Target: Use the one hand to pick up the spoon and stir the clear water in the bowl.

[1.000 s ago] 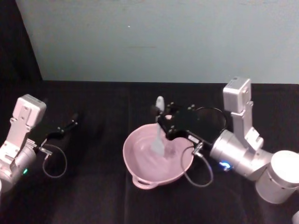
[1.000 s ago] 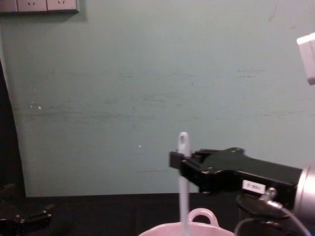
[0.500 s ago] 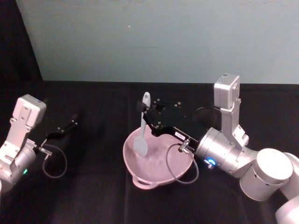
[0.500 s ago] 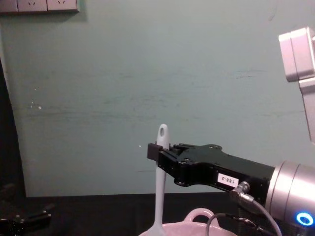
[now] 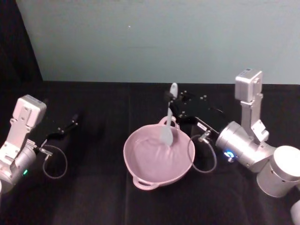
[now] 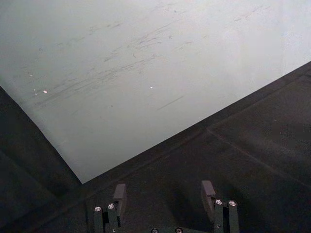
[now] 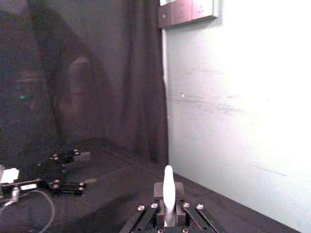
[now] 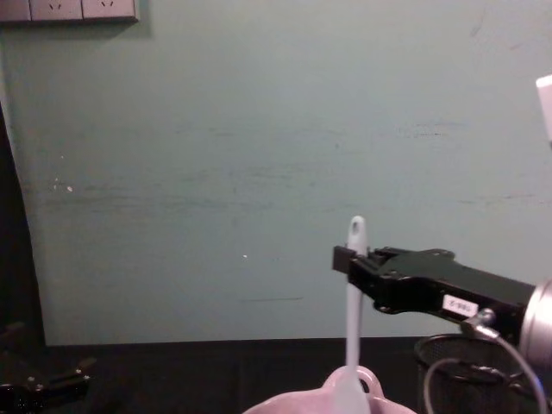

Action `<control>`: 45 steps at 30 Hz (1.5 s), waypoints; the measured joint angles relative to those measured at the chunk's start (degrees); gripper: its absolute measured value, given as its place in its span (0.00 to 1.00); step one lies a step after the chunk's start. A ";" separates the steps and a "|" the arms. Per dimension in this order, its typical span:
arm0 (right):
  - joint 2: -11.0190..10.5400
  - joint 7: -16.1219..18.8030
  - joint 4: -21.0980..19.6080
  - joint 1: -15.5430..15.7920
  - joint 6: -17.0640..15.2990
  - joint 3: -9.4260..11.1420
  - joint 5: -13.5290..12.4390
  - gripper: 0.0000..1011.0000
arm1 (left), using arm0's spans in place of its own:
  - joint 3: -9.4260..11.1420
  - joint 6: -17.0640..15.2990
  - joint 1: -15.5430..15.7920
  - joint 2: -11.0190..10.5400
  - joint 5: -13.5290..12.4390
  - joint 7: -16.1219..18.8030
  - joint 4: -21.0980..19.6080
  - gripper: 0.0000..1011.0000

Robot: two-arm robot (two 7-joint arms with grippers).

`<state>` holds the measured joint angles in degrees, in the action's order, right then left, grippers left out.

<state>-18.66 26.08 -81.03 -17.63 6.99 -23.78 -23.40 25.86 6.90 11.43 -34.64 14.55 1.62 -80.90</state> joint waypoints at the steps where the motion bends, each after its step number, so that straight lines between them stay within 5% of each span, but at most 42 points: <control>1: -0.41 -0.25 -0.45 0.34 -0.01 0.48 0.19 0.12 | 0.00 0.00 0.00 0.00 0.00 0.00 0.00 0.99; 10: -1.93 -0.42 -3.39 2.46 -0.93 1.62 0.88 0.12 | 0.00 0.00 0.00 0.00 0.00 0.00 0.00 0.99; 20: -1.82 1.62 -6.39 3.42 -2.22 -1.09 1.67 0.12 | 0.00 0.00 0.00 0.00 0.00 0.00 0.00 0.99; 31: 0.66 3.25 -4.79 1.31 -2.04 -4.14 1.45 0.12 | 0.00 0.00 0.00 0.00 0.00 0.00 0.00 0.99; 45: 1.81 2.27 0.31 -0.47 -0.10 -1.53 -0.93 0.12 | 0.00 0.00 0.00 0.00 0.00 0.00 0.00 0.99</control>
<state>-16.84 28.35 -80.72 -18.10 6.88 -25.31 -24.33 25.86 6.90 11.43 -34.65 14.55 1.62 -80.90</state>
